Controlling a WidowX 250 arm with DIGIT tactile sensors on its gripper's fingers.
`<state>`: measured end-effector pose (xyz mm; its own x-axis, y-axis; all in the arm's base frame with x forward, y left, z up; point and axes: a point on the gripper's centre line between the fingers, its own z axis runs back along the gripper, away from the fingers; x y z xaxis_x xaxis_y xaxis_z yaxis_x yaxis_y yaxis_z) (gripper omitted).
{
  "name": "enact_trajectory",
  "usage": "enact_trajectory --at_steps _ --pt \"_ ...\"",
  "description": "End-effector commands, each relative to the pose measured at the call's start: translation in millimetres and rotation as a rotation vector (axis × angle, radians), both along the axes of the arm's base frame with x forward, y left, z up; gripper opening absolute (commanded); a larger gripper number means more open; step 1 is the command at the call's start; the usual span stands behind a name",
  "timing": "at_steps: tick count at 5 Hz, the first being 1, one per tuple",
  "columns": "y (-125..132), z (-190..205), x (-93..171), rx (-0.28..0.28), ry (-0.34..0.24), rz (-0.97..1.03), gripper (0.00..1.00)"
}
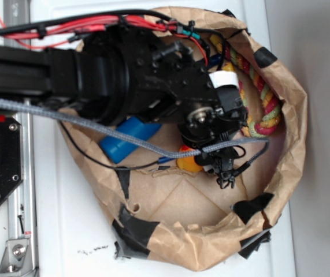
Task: Grab the yellow duck.
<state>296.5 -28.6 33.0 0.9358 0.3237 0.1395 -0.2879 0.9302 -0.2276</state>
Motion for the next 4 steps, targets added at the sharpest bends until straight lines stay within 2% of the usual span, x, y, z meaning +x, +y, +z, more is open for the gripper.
enact_trajectory --at_steps 1,2,4 --pt "9.1 46.9 -6.1 0.053 -0.159 0.011 1.0" --pt "11.2 51.6 -9.1 0.049 -0.162 0.004 1.0" --pt "14.7 38.2 -21.5 0.051 -0.118 -0.002 1.0"
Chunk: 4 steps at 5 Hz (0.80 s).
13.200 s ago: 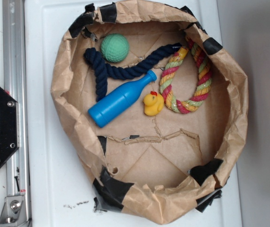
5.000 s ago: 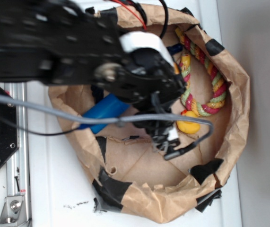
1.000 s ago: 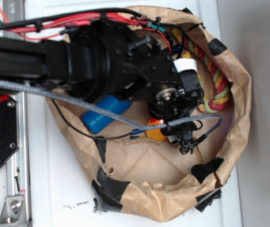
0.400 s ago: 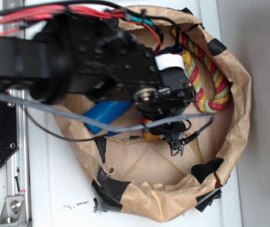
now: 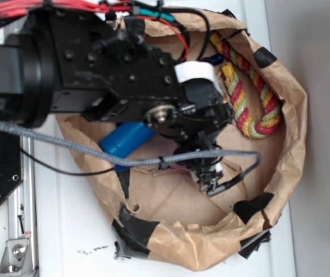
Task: Grab the yellow duck.
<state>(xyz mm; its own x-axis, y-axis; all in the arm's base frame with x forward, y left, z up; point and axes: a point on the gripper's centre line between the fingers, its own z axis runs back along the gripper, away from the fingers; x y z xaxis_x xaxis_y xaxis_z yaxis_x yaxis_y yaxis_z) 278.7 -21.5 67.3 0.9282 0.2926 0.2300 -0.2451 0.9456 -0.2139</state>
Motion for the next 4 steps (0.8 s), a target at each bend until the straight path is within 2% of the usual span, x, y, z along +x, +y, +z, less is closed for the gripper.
enact_trajectory --at_steps 1,2,3,4 --pt "9.0 -8.9 -1.6 0.004 -0.016 0.016 1.0" --pt "-3.3 -25.3 2.8 -0.04 0.015 -0.019 1.0" --pt "-17.7 -42.6 5.6 -0.033 0.06 -0.062 1.0" --pt "-19.9 -41.8 3.4 -0.021 0.068 -0.067 0.0"
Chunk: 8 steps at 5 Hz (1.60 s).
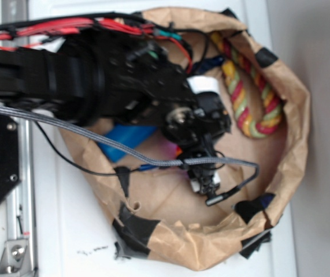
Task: Grab the yellow duck.
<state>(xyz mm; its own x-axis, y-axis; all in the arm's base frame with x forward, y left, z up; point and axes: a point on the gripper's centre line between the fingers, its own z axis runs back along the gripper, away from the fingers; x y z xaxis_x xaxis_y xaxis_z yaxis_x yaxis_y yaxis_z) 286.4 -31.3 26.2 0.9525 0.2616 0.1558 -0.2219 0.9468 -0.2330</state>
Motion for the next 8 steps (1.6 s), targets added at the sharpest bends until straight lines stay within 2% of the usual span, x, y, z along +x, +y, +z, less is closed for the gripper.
enact_trajectory --at_steps 1,3,4,5,6,7,8 --pt "-10.9 10.6 -5.1 0.012 -0.023 -0.024 0.0" --pt "-4.7 30.2 -8.9 0.026 -0.039 -0.026 0.0" --pt "11.0 77.7 -9.8 0.201 -0.043 -0.048 0.0" --pt "19.3 125.3 -17.0 0.132 0.132 -0.04 0.0" --pt "27.0 162.5 -33.0 0.132 0.14 0.14 0.0" --pt "25.6 172.7 -35.3 0.151 -0.017 0.264 0.0" --pt "28.0 167.5 -31.5 0.153 -0.013 0.267 0.0"
